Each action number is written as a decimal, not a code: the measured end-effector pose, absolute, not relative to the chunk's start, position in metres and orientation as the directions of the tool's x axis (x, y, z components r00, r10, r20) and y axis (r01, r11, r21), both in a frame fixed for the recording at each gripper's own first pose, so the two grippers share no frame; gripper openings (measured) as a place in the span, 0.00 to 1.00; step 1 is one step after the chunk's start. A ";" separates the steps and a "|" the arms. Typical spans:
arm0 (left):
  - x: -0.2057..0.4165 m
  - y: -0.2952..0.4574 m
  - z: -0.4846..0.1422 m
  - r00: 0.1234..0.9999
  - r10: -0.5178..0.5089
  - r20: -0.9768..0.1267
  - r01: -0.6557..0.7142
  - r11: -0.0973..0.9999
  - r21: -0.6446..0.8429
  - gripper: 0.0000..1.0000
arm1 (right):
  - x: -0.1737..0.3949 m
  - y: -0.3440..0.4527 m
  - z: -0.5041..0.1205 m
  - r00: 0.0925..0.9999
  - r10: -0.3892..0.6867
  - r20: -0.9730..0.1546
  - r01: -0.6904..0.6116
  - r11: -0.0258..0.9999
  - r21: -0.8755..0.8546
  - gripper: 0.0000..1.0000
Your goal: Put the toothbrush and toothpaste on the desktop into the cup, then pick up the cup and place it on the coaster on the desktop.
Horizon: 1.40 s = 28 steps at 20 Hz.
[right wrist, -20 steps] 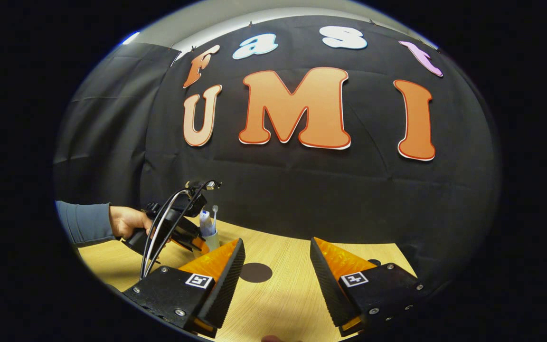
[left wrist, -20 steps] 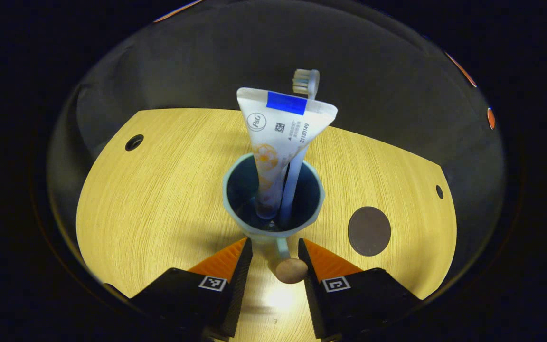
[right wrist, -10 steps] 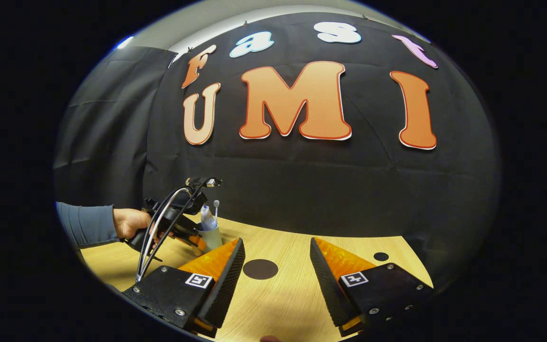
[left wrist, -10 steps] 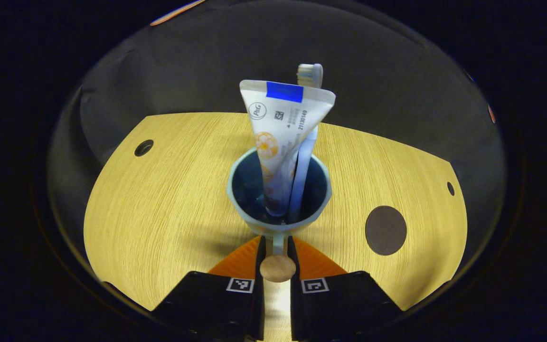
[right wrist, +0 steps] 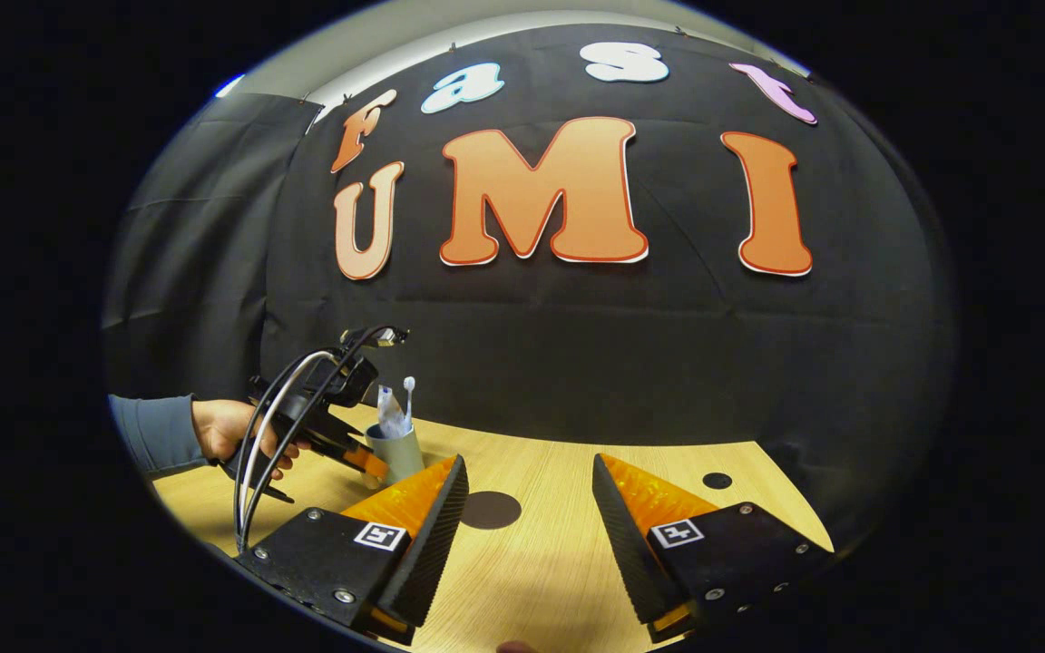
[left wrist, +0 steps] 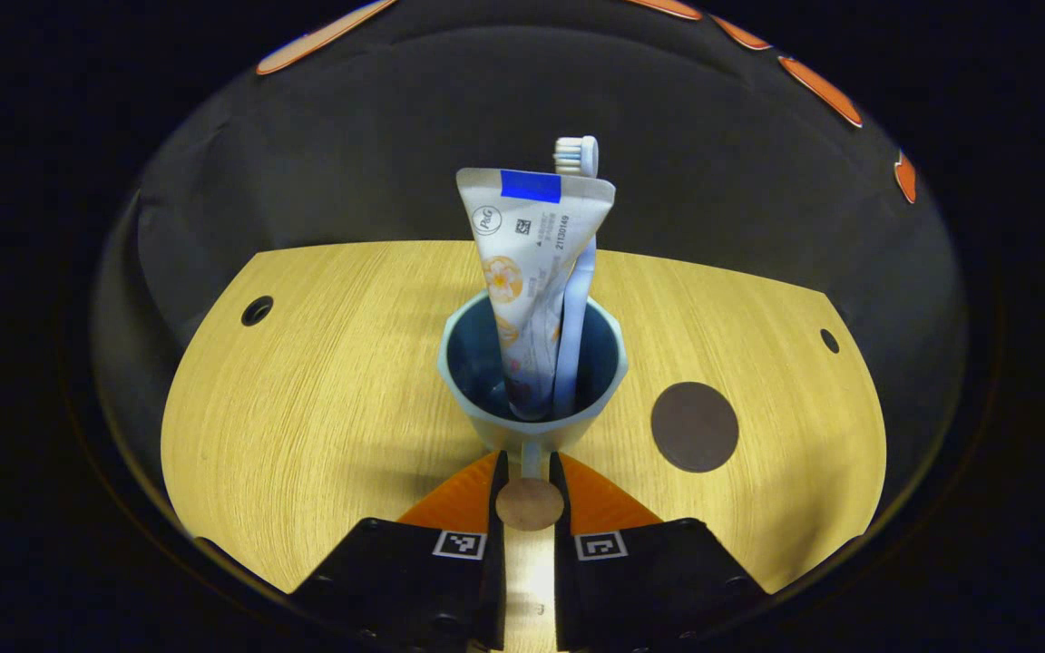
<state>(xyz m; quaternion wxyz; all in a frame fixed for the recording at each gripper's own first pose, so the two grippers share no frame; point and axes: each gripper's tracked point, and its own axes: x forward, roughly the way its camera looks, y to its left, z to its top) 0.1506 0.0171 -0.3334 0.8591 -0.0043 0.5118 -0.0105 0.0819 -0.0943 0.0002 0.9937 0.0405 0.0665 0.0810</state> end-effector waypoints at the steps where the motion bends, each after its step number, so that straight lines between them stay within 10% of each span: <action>1: 0.152 0.017 -0.330 0.482 -0.034 -0.876 0.027 0.999 -0.023 0.27 | 0.080 -0.097 -0.001 0.979 0.158 -0.127 -0.148 0.985 0.089 0.83; 18: 0.157 0.017 -0.322 0.438 -0.018 -0.899 0.129 0.991 0.042 0.18 | 0.066 -0.110 -0.027 0.979 0.137 -0.152 -0.123 0.987 0.101 0.83; 28: 0.144 0.013 -0.343 0.370 0.005 -0.929 0.215 0.972 0.091 0.42 | 0.067 -0.107 -0.037 0.975 0.142 -0.173 -0.127 0.987 0.094 0.83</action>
